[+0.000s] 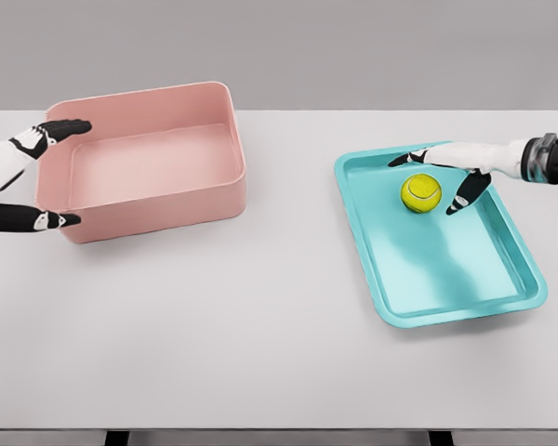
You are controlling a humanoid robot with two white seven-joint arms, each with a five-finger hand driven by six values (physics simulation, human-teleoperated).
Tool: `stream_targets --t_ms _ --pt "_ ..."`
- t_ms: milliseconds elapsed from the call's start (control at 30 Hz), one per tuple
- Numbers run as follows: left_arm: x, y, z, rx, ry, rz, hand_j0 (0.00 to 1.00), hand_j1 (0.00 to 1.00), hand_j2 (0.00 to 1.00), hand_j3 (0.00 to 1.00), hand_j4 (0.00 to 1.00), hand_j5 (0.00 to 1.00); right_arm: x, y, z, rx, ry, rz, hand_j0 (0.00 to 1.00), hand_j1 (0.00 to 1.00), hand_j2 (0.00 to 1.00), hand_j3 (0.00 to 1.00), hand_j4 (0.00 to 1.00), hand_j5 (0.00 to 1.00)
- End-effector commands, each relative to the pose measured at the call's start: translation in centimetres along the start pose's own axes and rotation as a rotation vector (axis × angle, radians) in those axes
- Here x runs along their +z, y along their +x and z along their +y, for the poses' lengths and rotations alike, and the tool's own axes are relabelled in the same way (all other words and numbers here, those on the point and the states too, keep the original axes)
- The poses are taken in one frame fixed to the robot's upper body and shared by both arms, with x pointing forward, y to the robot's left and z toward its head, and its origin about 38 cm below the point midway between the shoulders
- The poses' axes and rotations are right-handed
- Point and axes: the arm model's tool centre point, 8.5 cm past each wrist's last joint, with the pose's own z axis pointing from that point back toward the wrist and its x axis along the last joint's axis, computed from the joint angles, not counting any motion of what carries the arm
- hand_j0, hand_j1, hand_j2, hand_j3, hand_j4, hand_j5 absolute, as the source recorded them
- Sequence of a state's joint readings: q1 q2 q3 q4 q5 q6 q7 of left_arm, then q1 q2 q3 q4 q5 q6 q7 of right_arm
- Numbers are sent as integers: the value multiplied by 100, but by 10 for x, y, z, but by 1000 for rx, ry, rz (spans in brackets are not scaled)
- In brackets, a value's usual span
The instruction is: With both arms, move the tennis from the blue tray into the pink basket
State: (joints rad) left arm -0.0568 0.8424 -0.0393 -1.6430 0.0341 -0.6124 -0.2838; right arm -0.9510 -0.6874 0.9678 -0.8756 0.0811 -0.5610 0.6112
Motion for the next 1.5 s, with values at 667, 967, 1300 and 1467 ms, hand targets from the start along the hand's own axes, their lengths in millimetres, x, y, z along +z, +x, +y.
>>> stream_targets --t_ms 667,967,1300,1467 --pt "-6 22 -34 257 9 -95 100 100 100 100 100 100 -11 -4 10 -21 34 18 92 92 92 92 92 92" --pt "3 21 -46 350 27 -81 100 100 100 100 100 100 -10 -4 8 -19 33 22 86 86 86 86 86 86" --pt "19 19 -65 438 26 -44 100 100 100 100 100 100 -13 -2 9 -13 40 15 61 61 61 61 61 61" --pt "19 18 -66 441 28 -42 100 100 100 100 100 100 -13 1 7 -5 36 5 54 54 54 54 54 54"
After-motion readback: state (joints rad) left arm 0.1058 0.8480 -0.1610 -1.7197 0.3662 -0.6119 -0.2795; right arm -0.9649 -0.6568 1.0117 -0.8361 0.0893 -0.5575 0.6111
